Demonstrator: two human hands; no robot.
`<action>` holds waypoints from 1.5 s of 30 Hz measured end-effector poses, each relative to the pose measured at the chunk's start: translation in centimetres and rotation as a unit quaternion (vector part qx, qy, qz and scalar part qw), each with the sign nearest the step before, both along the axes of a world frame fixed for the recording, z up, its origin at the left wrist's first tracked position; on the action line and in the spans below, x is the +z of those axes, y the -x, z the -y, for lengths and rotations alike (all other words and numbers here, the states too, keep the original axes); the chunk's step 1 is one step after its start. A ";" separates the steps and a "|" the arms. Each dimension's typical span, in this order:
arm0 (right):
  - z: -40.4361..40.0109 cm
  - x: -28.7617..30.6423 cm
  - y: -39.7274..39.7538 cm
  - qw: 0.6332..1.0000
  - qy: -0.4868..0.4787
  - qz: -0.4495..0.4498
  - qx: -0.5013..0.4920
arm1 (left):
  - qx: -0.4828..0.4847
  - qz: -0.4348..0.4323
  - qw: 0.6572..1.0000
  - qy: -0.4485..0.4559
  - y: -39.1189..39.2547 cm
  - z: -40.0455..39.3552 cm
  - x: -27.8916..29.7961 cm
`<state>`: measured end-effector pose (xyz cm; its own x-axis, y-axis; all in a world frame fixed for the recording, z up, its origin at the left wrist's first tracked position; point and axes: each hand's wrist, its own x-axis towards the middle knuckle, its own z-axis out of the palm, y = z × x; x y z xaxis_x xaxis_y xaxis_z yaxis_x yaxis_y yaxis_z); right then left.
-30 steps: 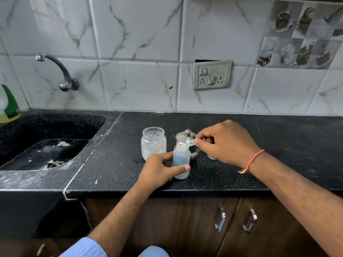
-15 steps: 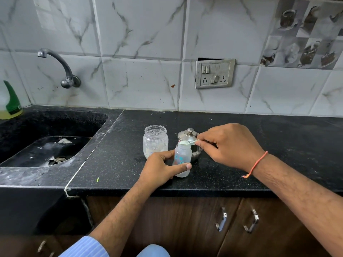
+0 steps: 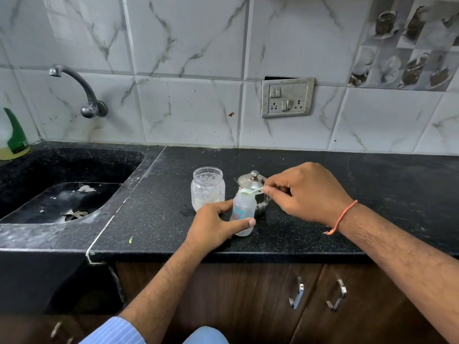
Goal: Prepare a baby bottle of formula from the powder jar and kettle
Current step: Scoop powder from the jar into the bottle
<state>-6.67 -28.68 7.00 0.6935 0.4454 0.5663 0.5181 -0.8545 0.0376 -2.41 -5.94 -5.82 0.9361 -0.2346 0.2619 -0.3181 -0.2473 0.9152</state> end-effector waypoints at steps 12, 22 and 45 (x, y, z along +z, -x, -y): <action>-0.2 0.5 -0.8 0.992 -0.089 -0.086 -0.020 | 0.001 -0.004 1.000 0.015 -0.1 -0.1 -0.1; -0.1 0.5 -1.9 0.966 -0.177 -0.182 -0.047 | -0.004 -0.016 1.000 0.022 -0.3 -0.1 -0.4; -0.9 -1.2 -1.4 0.988 -0.149 -0.042 0.002 | 0.010 -0.007 1.000 -0.004 -0.2 -0.1 -0.2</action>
